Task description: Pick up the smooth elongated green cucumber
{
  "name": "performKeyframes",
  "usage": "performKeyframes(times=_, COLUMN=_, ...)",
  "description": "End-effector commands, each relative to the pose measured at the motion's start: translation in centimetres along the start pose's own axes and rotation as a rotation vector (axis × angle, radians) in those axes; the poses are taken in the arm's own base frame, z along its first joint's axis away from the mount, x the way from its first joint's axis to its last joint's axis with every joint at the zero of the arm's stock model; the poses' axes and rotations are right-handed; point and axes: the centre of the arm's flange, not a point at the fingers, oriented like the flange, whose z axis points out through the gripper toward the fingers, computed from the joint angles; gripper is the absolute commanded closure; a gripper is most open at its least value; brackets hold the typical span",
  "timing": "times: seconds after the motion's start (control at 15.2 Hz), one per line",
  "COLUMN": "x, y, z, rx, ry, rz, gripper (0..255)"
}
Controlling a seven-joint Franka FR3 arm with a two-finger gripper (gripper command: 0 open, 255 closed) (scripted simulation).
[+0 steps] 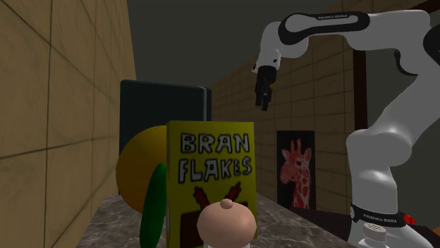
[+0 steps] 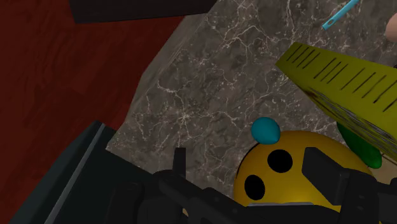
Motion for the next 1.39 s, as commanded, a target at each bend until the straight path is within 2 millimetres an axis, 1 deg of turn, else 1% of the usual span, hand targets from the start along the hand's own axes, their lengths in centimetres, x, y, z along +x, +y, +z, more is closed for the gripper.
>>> performKeyframes(times=0.0, x=0.0, y=0.0, z=0.0, rx=0.000, ry=0.000, rz=0.000, gripper=0)
performKeyframes(times=0.33, x=0.0, y=-5.1, z=3.7, rx=0.026, ry=0.014, rz=0.118, gripper=0)
performKeyframes(times=0.66, x=0.6, y=-10.2, z=7.2, rx=0.052, ry=0.028, rz=0.235, gripper=0)
performKeyframes(times=0.99, x=1.9, y=-15.4, z=10.6, rx=0.078, ry=0.041, rz=0.353, gripper=0)
performKeyframes(times=1.32, x=3.8, y=-20.4, z=13.9, rx=0.104, ry=0.055, rz=0.470, gripper=0)
